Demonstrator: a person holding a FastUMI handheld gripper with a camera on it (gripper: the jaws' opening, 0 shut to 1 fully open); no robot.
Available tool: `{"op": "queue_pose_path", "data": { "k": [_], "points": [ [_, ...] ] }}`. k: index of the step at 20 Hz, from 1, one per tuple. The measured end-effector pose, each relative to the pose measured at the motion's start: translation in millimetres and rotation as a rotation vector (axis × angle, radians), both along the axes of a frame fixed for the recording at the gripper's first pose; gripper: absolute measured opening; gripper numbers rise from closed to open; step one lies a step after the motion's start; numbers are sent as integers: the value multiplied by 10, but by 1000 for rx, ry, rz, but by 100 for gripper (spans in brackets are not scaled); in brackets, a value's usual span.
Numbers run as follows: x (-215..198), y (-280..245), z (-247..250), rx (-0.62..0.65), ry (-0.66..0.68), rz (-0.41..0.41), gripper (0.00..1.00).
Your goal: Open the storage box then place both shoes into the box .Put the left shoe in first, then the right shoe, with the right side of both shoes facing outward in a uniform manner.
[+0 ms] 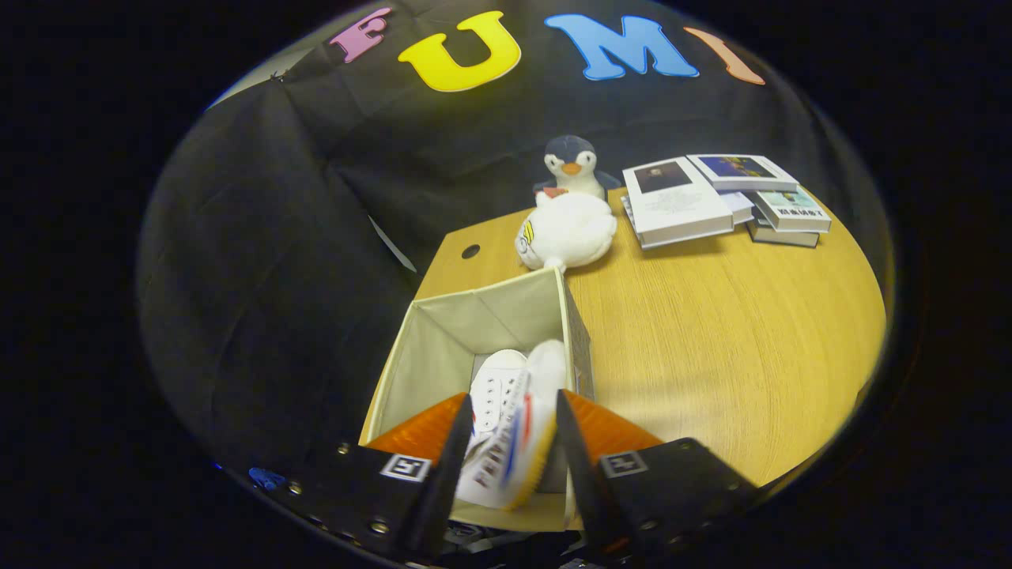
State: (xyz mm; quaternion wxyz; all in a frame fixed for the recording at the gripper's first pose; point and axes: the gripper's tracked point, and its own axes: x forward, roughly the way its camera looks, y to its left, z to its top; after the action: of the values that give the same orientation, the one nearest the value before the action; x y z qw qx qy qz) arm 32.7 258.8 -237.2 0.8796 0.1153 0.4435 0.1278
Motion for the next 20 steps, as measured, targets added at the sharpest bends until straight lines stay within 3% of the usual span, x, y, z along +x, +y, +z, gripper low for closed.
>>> {"op": "queue_pose_path", "data": {
  "k": [1, 9, 20],
  "points": [
    [41, -43, 109, -26, -31, 20, 99],
    [104, -434, 749, -61, -247, 67, 98],
    [103, -1741, 1765, -275, -584, -15, 98]
  ]
}}
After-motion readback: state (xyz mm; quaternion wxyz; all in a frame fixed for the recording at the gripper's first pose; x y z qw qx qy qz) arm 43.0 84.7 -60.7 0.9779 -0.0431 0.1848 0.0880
